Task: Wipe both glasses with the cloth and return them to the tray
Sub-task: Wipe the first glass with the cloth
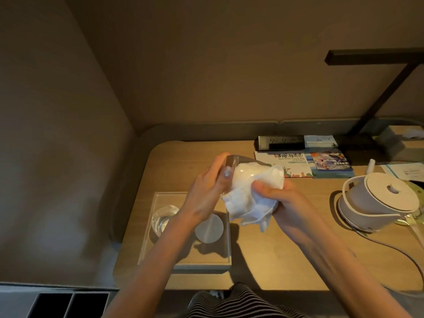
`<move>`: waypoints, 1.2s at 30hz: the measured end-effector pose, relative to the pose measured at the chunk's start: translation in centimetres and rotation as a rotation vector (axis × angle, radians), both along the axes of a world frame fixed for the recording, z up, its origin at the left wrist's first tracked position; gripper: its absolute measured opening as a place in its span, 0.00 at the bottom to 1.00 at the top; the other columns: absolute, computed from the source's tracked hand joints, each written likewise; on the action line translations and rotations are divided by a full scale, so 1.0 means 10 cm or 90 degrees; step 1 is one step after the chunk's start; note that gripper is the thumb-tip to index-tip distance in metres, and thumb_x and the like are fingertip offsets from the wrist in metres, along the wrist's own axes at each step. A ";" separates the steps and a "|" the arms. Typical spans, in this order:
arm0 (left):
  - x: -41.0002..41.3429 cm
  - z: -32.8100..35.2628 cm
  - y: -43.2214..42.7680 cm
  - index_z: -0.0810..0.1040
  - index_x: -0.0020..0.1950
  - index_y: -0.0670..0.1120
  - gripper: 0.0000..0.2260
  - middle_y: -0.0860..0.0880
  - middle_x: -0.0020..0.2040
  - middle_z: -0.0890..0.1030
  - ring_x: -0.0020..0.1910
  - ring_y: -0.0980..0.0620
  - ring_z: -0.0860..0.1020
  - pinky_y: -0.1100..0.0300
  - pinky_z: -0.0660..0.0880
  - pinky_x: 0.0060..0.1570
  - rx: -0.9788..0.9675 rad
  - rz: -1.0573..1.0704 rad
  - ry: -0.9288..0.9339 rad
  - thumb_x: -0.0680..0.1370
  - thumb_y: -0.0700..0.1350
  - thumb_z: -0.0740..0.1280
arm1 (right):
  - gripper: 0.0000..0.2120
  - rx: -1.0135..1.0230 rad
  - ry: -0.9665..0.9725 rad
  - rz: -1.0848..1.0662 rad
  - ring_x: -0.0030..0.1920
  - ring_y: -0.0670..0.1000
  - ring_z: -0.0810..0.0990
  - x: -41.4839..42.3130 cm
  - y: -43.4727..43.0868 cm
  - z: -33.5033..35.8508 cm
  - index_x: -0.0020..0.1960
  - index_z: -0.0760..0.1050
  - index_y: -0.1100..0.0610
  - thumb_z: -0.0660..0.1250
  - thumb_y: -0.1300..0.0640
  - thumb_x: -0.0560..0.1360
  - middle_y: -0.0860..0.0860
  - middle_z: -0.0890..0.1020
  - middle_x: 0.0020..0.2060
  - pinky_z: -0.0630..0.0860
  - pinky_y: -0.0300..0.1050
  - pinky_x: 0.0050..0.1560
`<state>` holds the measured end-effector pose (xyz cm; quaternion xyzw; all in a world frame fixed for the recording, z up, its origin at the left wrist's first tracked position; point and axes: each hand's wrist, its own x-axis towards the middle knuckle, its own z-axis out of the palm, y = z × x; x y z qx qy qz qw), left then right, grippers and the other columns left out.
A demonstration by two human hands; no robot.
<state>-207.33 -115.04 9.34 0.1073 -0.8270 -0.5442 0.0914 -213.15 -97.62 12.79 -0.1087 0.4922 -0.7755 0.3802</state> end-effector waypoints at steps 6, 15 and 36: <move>-0.11 0.19 -0.06 0.77 0.44 0.42 0.44 0.39 0.37 0.77 0.32 0.53 0.77 0.61 0.73 0.32 0.195 -0.022 -0.146 0.66 0.77 0.39 | 0.12 0.246 0.548 -0.020 0.49 0.37 0.79 0.08 -0.01 -0.02 0.43 0.79 0.41 0.75 0.57 0.66 0.31 0.82 0.43 0.73 0.30 0.46; 0.05 -0.05 0.08 0.73 0.44 0.44 0.29 0.50 0.28 0.76 0.28 0.53 0.74 0.55 0.73 0.34 -0.067 0.123 0.088 0.75 0.67 0.47 | 0.21 0.040 0.011 0.084 0.44 0.53 0.83 0.01 -0.05 -0.04 0.49 0.82 0.60 0.80 0.53 0.59 0.54 0.84 0.43 0.79 0.42 0.40; -0.01 -0.09 0.04 0.78 0.50 0.51 0.32 0.43 0.39 0.84 0.42 0.43 0.83 0.38 0.79 0.46 0.022 0.115 -0.002 0.72 0.75 0.48 | 0.18 0.080 0.018 -0.010 0.51 0.56 0.83 0.16 -0.14 -0.04 0.53 0.80 0.63 0.75 0.61 0.64 0.61 0.84 0.50 0.81 0.45 0.44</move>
